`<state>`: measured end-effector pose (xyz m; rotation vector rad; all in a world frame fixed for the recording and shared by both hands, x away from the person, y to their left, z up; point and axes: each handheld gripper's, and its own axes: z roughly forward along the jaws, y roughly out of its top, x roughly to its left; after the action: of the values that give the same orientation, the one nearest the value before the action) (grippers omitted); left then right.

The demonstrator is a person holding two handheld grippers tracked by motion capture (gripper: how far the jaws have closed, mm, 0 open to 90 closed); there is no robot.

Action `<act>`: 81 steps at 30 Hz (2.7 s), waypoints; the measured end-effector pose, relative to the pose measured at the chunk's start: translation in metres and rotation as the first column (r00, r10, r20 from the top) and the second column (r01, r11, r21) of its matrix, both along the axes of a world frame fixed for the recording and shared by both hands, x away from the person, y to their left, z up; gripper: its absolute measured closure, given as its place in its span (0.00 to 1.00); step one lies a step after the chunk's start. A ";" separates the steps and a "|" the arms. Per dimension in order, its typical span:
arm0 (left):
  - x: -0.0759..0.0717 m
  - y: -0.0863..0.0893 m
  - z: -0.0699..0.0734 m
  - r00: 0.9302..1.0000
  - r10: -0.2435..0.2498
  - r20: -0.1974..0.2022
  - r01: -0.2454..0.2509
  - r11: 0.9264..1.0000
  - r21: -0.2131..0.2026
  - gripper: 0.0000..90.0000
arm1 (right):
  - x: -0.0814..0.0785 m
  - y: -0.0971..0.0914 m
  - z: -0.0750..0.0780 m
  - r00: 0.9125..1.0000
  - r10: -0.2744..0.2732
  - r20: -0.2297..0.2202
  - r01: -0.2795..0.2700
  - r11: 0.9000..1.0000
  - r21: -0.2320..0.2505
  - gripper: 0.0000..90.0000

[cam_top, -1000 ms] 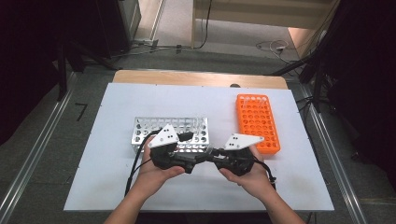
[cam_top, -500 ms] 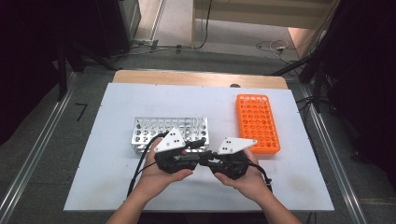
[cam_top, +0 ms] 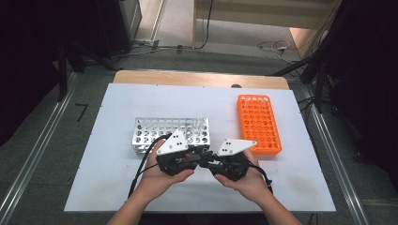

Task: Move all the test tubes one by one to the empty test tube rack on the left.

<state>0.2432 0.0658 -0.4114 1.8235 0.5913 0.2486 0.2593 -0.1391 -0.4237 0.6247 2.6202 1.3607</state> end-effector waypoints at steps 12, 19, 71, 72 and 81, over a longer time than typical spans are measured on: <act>0.003 0.003 0.003 1.000 0.026 0.001 -0.026 1.000 -0.017 0.83 | 0.001 -0.004 0.001 1.000 -0.001 0.011 0.000 1.000 0.028 0.74; 0.008 0.009 0.007 0.998 0.056 0.003 -0.056 0.998 -0.031 0.83 | 0.004 -0.015 0.006 0.999 -0.014 0.046 0.011 0.997 0.080 0.32; 0.095 0.038 0.018 0.954 0.298 0.031 -0.297 0.954 -0.044 0.83 | 0.040 -0.087 0.000 0.987 -0.160 0.004 0.156 0.970 0.187 0.00; 0.096 0.038 0.018 0.952 0.304 0.030 -0.302 0.952 -0.047 0.83 | 0.041 -0.087 0.000 0.987 -0.160 0.005 0.156 0.970 0.189 0.00; 0.108 0.036 0.011 0.942 0.336 0.026 -0.335 0.941 -0.042 0.83 | 0.041 -0.089 0.000 0.987 -0.160 0.002 0.156 0.969 0.193 0.00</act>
<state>0.3514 0.1023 -0.3999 1.6724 0.8783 0.4927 0.3003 -0.2281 -0.4238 0.8233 2.3841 1.5714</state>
